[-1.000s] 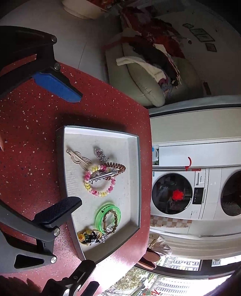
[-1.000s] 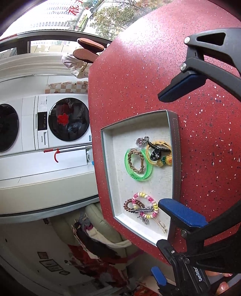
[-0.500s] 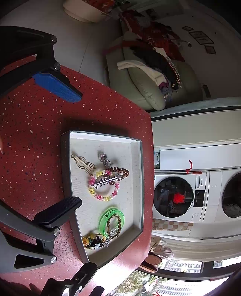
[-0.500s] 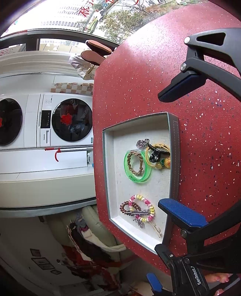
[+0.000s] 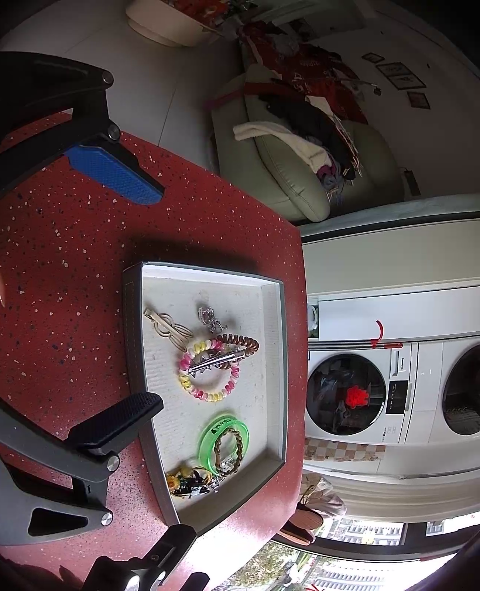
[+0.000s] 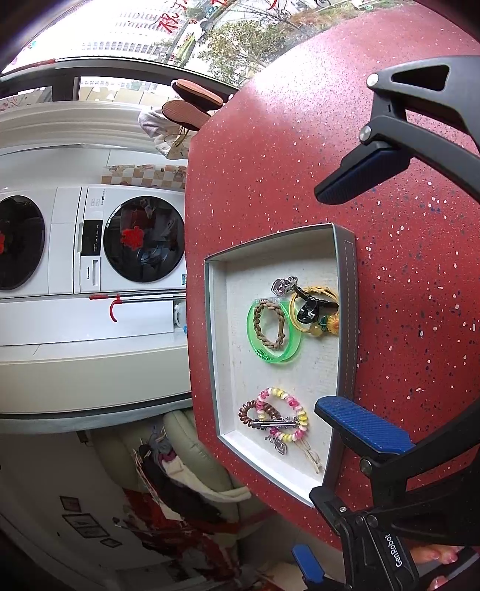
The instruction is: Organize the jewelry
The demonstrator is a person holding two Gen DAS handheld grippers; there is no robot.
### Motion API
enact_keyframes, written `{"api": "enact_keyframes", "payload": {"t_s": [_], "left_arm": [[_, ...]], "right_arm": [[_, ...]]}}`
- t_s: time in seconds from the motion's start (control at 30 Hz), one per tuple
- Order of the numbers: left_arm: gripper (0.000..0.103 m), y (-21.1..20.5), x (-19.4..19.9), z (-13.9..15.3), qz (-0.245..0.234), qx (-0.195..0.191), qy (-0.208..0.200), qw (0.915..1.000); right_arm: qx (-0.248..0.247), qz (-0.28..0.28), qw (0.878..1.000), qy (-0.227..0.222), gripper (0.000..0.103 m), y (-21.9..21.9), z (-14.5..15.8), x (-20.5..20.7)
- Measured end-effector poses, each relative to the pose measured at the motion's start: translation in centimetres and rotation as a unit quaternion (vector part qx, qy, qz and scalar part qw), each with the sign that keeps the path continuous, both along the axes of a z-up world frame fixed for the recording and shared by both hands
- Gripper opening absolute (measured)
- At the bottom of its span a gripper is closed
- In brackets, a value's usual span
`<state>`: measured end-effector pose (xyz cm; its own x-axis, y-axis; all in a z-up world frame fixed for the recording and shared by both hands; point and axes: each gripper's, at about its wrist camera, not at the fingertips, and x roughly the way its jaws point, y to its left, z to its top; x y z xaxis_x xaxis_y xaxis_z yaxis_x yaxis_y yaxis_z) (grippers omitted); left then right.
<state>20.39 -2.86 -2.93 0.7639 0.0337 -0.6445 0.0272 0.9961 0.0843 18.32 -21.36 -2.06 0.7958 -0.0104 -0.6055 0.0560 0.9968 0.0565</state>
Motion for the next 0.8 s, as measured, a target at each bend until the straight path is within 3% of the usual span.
{"api": "enact_keyframes", "payload": {"t_s": [0.8], "left_arm": [[0.103,0.0,-0.15,0.1,0.001,-0.001,0.001,1.0]], "right_arm": [[0.0,0.0,1.0,-0.001,0.103,0.05,0.07,-0.01]]}}
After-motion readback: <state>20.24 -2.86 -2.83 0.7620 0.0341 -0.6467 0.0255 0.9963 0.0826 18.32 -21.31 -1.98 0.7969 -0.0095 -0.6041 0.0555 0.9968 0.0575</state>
